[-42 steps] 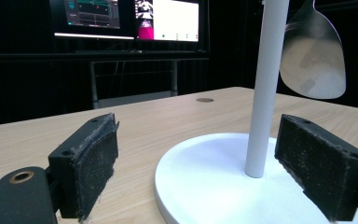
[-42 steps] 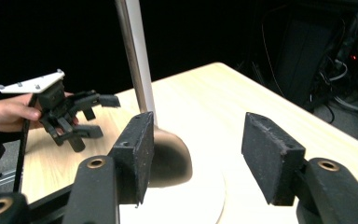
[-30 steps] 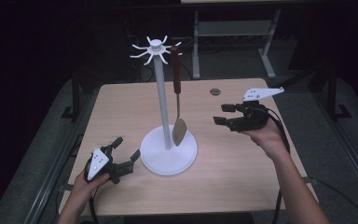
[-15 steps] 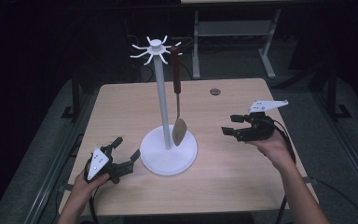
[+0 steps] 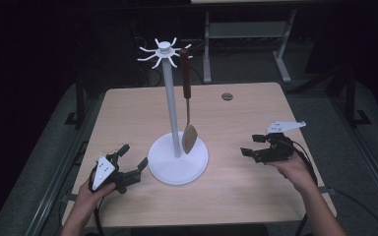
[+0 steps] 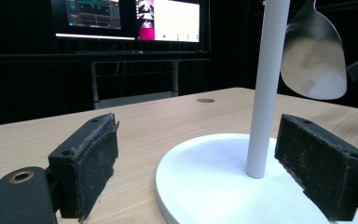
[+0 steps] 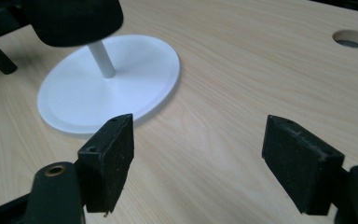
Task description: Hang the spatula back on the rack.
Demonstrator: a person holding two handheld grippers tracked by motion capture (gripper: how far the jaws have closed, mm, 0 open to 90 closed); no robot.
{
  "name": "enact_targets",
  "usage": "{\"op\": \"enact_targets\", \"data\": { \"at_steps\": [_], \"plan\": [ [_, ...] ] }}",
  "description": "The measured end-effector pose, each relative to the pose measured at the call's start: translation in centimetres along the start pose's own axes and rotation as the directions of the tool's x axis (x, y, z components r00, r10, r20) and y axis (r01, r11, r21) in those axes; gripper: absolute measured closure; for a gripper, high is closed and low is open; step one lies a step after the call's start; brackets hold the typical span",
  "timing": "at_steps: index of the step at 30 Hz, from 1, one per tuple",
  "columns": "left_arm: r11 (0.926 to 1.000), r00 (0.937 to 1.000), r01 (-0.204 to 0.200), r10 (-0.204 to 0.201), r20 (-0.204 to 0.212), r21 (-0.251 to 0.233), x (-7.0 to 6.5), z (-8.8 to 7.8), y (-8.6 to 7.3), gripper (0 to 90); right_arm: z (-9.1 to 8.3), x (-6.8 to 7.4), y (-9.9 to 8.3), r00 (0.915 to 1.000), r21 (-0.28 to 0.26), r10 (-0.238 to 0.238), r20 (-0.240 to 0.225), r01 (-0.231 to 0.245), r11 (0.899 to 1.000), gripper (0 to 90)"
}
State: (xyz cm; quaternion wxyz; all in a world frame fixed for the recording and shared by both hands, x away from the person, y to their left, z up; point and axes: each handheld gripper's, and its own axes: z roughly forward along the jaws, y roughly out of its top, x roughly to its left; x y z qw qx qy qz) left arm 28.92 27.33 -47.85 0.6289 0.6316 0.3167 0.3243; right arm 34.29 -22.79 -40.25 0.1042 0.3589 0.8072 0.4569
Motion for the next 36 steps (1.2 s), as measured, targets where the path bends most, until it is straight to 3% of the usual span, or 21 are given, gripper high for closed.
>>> {"op": "enact_targets", "data": {
  "at_steps": [14, 26, 36],
  "plan": [
    [1.0, 1.0, -0.001, 0.001, 0.0, 0.001, 0.0, 0.0, 0.0, 12.6, -0.4, -0.7, -3.8, 0.996, 0.029, 0.038, 0.08, -0.04, 0.999, 16.2],
    [1.0, 1.0, -0.001, 0.001, 0.0, 0.001, 0.0, 0.0, 0.0, 12.6, -1.1, -1.1, -7.2, 0.9883, 0.085, 0.063, 0.139, -0.075, 0.994, 14.2],
    [1.0, 1.0, -0.003, 0.003, 0.0, -0.001, 0.0, 0.0, 0.0, 12.6, -1.1, -1.1, -8.0, 0.9848, 0.11, 0.046, 0.168, -0.065, 0.992, 13.7]
  ]
}}
